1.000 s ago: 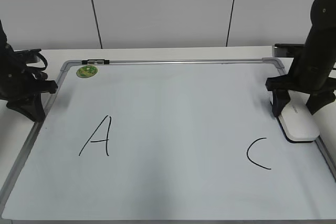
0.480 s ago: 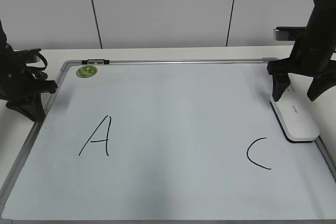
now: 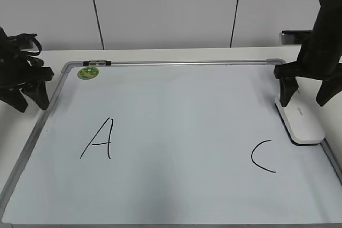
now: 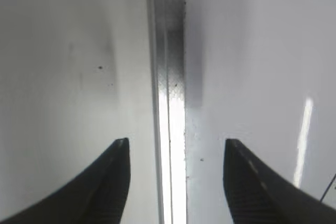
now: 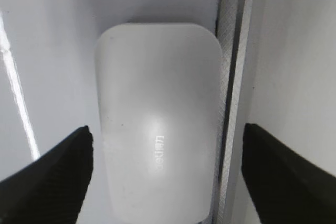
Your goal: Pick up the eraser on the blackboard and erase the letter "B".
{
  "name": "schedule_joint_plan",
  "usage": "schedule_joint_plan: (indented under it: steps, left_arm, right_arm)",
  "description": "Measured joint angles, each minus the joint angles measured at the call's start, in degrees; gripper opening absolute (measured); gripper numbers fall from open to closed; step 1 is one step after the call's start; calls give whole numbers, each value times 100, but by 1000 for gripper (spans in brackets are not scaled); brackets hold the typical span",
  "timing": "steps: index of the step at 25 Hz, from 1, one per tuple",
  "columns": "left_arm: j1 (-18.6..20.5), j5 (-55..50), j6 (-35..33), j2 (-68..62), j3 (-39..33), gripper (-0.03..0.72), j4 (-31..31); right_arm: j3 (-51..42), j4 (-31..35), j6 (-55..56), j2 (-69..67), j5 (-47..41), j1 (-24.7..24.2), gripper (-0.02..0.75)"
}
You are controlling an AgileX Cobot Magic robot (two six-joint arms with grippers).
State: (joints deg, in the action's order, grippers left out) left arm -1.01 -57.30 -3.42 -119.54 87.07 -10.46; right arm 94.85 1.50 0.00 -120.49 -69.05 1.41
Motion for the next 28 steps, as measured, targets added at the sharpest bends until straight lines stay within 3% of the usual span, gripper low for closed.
schedule_joint_plan:
  steps: [5,10,18,21,28]
  left_arm:
    - [0,-325,0,128,14,451,10]
    - [0,-600,0,142,47,454,44]
    - [0,-747,0,613,20,455,44]
    - [0,-585,0,1094,-329,451,44]
    - [0,171,0,2725,-1938,438,44]
  right_arm:
    - [0,0,0,0,-11,0,655]
    - [0,-2,0,0,-23,0,549]
    - [-203,61,0,597,-23,74,496]
    - [-699,70,44,1228,67,170,492]
    - [-2173,114,81,2499,811,305,489]
